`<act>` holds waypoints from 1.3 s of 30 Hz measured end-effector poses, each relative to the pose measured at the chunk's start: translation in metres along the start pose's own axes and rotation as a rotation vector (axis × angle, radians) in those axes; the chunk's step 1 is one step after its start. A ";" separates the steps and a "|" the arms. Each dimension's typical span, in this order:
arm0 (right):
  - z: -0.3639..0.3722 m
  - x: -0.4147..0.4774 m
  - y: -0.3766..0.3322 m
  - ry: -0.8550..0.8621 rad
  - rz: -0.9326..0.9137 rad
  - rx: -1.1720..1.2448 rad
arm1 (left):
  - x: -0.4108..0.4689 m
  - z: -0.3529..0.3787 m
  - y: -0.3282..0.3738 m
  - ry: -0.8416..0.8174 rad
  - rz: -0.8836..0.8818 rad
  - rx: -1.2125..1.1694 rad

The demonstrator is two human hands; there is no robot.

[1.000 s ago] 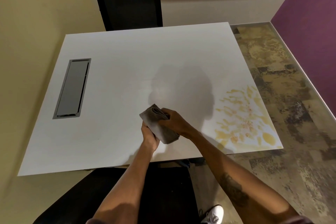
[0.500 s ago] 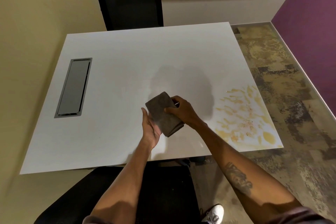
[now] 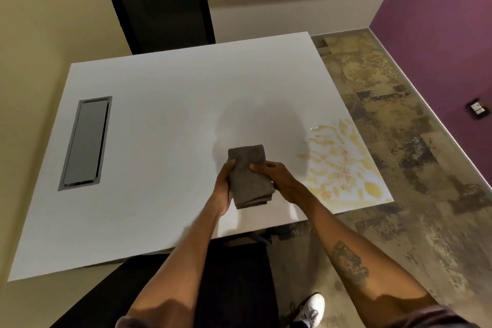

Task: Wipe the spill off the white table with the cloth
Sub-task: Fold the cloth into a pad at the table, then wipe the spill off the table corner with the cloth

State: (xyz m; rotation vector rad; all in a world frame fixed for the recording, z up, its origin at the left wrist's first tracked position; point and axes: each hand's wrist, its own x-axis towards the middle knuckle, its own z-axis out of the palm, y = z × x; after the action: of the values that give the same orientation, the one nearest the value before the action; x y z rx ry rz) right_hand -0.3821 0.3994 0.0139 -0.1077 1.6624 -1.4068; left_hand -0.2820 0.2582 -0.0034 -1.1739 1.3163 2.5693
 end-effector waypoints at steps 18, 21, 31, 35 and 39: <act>-0.110 -0.089 0.055 -0.005 0.009 0.571 | -0.012 0.136 -0.071 -0.268 -0.008 0.228; -0.128 -0.100 0.073 0.204 -0.031 0.585 | -0.011 0.163 -0.085 -0.230 0.026 0.434; -0.223 -0.129 0.103 0.968 -0.152 -0.008 | 0.016 0.172 -0.106 -0.023 0.391 1.156; -0.256 -0.125 0.112 1.193 -0.009 -0.240 | 0.029 0.154 -0.099 0.032 0.500 1.432; -0.272 -0.118 0.110 1.351 0.263 -0.441 | 0.040 0.135 -0.094 0.090 0.498 1.492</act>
State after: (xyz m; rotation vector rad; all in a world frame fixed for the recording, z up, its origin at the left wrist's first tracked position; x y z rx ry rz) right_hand -0.4475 0.7060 -0.0299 0.9771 2.8905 -0.8355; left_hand -0.3617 0.4019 -0.0446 -0.5939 2.8340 0.8646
